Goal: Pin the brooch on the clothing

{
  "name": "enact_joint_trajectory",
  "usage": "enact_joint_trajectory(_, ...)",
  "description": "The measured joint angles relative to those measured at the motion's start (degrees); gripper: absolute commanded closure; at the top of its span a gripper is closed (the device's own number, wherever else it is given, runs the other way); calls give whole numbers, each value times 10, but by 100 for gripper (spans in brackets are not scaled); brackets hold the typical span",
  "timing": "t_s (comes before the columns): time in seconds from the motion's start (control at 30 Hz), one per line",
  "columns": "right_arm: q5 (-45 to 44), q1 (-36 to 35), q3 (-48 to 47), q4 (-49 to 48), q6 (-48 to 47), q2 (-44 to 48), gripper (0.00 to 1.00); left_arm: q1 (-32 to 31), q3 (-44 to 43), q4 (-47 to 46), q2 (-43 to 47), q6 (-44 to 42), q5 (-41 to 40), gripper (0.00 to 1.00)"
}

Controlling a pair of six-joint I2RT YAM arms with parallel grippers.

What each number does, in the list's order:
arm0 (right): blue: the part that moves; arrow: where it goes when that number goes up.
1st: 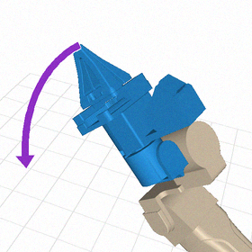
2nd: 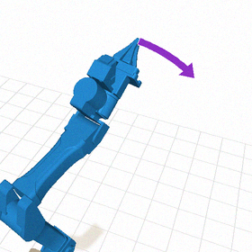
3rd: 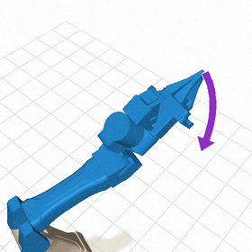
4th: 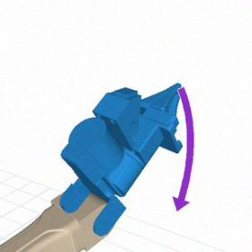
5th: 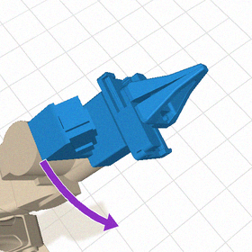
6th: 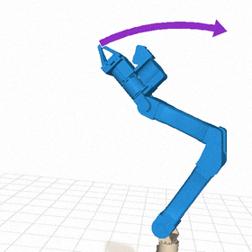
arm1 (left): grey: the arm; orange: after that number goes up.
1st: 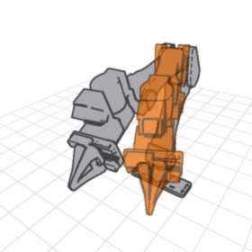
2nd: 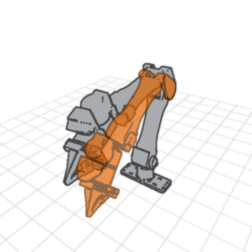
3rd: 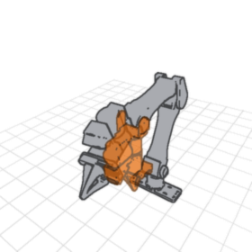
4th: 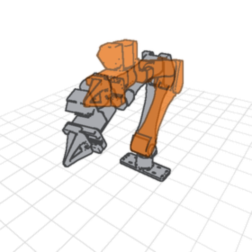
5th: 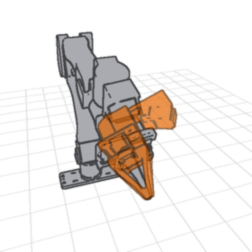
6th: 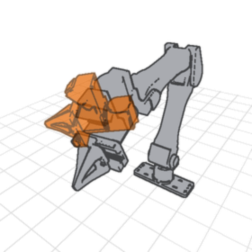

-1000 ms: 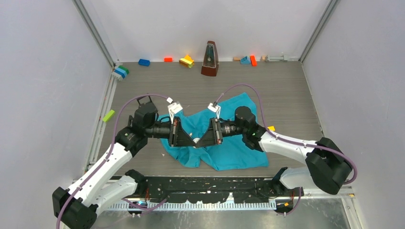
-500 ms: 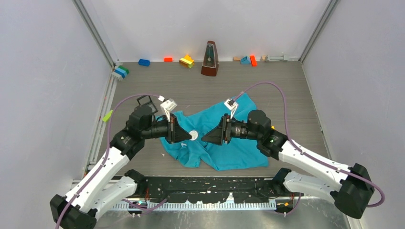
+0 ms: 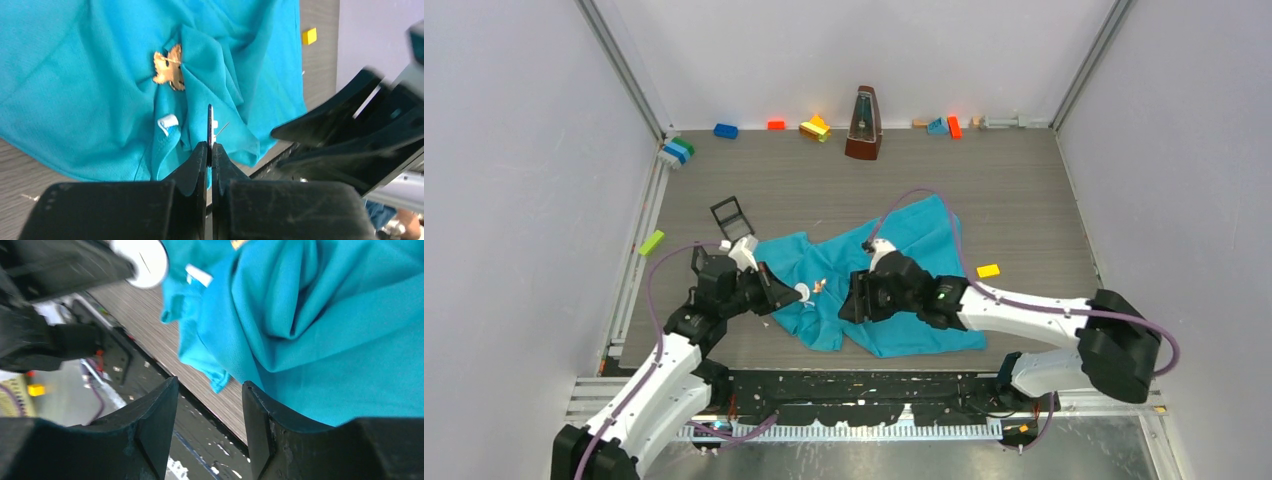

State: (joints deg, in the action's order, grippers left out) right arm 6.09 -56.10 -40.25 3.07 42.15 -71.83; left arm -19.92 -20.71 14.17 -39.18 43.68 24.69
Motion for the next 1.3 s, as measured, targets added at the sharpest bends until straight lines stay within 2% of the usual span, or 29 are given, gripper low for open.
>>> enact_joint_trajectory(0.07,-29,-28,-12,24,0,-36,47,2,11,-35,-10,25,-17,100)
enact_joint_trajectory(0.13,-54,-51,-24,46,0,-61,59,3,13,-66,-26,37,-29,100)
enact_joint_trajectory(0.2,-80,-72,-38,69,0,-83,89,5,13,-101,-48,45,-41,100)
enact_joint_trajectory(0.27,-102,-89,-49,91,3,-100,98,7,13,-134,-74,49,-51,100)
enact_joint_trajectory(0.47,-123,-112,-46,150,10,-99,99,16,13,-185,-129,48,-71,100)
enact_joint_trajectory(0.57,-121,-118,-18,171,29,-65,99,19,15,-196,-135,38,-83,100)
enact_joint_trajectory(0.63,-120,-120,3,185,42,-35,92,19,17,-202,-135,34,-92,100)
enact_joint_trajectory(0.7,-120,-121,23,196,52,-5,74,20,23,-211,-135,30,-102,100)
enact_joint_trajectory(0.77,-123,-121,33,200,59,23,63,21,34,-215,-136,26,-114,100)
enact_joint_trajectory(0.9,-133,-120,28,189,57,33,54,24,40,-223,-149,24,-125,100)
enact_joint_trajectory(1.0,-136,-116,10,176,44,9,52,25,40,-230,-161,24,-127,100)
enact_joint_trajectory(1.07,-137,-111,-8,161,33,-19,53,26,40,-238,-166,24,-127,100)
enact_joint_trajectory(1.13,-138,-107,-24,149,22,-48,64,27,40,-243,-172,24,-127,100)
enact_joint_trajectory(1.17,-139,-104,-34,145,15,-65,79,28,40,-248,-176,24,-127,100)
enact_joint_trajectory(1.23,-139,-101,-46,137,3,-93,97,30,41,-258,-188,24,-128,100)
enact_joint_trajectory(1.3,-136,-101,-50,136,-4,-109,99,31,43,-272,-204,23,-132,100)
